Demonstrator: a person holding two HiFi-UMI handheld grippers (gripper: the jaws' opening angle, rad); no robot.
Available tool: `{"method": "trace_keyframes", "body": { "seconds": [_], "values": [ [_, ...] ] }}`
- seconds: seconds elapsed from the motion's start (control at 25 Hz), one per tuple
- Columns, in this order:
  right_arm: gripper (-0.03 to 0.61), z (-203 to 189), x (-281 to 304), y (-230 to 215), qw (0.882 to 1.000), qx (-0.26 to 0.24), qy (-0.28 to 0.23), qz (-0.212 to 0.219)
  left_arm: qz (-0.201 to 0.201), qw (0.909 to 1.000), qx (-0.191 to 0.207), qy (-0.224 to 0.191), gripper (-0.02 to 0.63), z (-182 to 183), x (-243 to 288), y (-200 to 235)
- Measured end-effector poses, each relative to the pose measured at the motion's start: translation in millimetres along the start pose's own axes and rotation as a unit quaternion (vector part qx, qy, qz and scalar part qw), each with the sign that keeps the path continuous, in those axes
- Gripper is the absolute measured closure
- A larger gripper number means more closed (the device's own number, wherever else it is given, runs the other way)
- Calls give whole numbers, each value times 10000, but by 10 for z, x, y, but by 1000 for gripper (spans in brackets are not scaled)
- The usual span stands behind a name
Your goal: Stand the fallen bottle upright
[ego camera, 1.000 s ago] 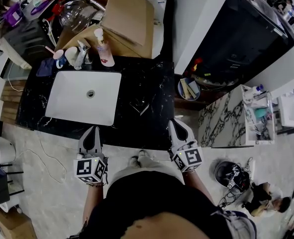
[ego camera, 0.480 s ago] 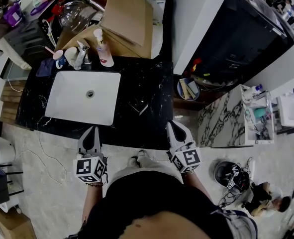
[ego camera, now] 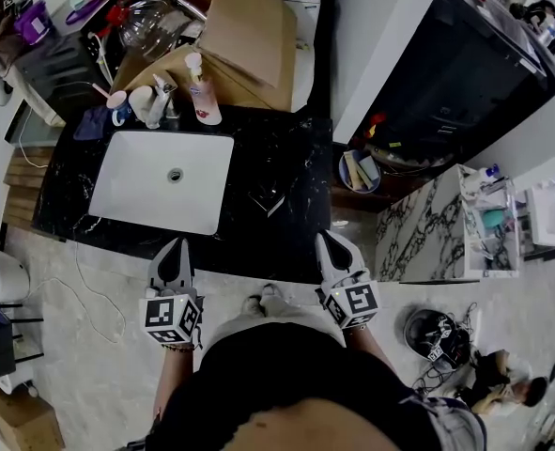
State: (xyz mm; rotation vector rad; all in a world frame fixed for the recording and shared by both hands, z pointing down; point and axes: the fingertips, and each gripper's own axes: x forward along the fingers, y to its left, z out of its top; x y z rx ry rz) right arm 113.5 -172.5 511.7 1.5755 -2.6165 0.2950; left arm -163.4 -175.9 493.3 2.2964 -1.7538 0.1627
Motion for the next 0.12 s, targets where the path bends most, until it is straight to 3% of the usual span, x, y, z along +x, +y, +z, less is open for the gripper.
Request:
{"method": "trace_keyframes", "body": {
  "seconds": [0.12],
  "values": [
    [574,-33,6,25,10000,-50,75,28,0,10000,-5,31,612,-11,-9,3]
  ]
}}
